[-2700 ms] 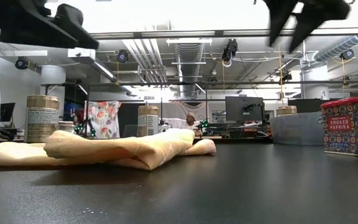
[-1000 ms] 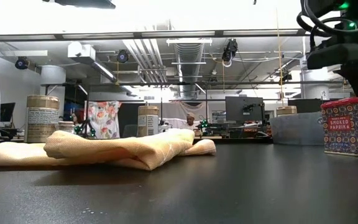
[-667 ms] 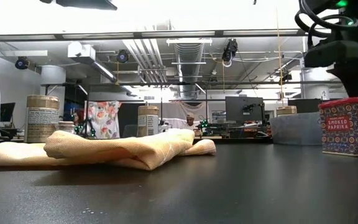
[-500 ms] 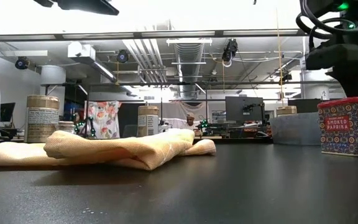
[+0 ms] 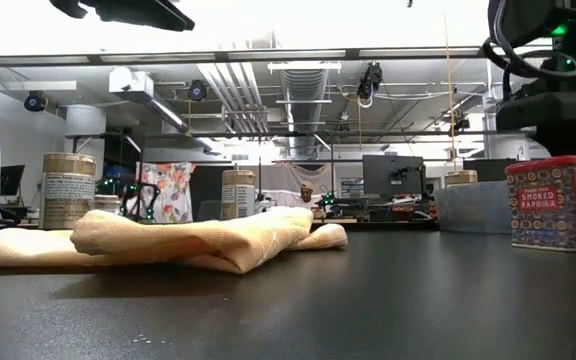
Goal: Sort spices by type
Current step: Put the right brown spice bottle into the orange bin
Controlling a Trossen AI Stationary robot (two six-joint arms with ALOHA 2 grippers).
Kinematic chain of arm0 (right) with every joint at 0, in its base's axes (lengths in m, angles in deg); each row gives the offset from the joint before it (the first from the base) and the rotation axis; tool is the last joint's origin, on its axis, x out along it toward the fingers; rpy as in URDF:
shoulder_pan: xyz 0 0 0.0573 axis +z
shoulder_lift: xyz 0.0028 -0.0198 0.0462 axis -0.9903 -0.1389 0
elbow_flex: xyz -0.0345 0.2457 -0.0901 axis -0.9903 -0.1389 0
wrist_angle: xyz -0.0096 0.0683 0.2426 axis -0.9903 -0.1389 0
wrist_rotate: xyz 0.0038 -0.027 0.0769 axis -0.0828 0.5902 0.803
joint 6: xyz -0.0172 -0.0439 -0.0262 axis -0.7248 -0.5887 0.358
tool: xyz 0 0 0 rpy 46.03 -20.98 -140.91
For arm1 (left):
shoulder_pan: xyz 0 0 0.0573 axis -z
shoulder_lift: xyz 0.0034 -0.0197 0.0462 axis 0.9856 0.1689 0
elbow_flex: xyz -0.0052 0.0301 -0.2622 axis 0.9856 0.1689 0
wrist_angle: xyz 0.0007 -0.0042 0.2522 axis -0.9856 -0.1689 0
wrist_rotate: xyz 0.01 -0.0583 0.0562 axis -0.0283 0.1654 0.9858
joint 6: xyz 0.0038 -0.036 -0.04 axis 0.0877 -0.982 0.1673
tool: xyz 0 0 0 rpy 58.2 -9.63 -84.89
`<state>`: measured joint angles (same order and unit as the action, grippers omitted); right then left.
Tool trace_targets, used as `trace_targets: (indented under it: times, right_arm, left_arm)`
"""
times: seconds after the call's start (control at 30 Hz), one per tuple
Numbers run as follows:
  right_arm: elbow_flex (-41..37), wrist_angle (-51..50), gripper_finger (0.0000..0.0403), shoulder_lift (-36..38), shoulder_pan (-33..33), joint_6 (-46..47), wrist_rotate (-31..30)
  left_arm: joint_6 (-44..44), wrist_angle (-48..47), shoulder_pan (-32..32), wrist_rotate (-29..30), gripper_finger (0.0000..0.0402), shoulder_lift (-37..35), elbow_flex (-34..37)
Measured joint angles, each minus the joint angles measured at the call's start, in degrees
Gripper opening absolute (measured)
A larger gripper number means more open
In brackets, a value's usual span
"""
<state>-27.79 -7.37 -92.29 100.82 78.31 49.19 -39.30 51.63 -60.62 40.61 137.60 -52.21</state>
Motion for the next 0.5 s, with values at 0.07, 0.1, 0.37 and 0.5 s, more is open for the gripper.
trace_targets:
  times: [0.07, 0.1, 0.37, 0.5]
  right_arm:
    - [-0.8, 1.9, 0.0216, -0.1, 0.0, 0.0, 0.0]
    - [-1.0, 2.7, 0.0216, 0.0, 0.0, 0.0, 0.0]
    - [-2.6, 3.6, 0.0211, 0.0, 0.0, 0.9, -0.4]
    - [-2.6, 3.7, 0.0184, 0.1, 0.0, 0.9, -0.7]
  left_arm:
    - [0.0, 0.0, 0.0, 0.0, 0.023, -0.3, 0.0]
    - [0.0, 0.0, 0.0, 0.0, 0.023, -0.4, 0.0]
    - [0.4, 0.1, 0.0, 0.0, 0.023, -0.7, -0.1]
    - [0.4, 0.1, 0.0, 0.0, 0.023, -0.7, -0.1]
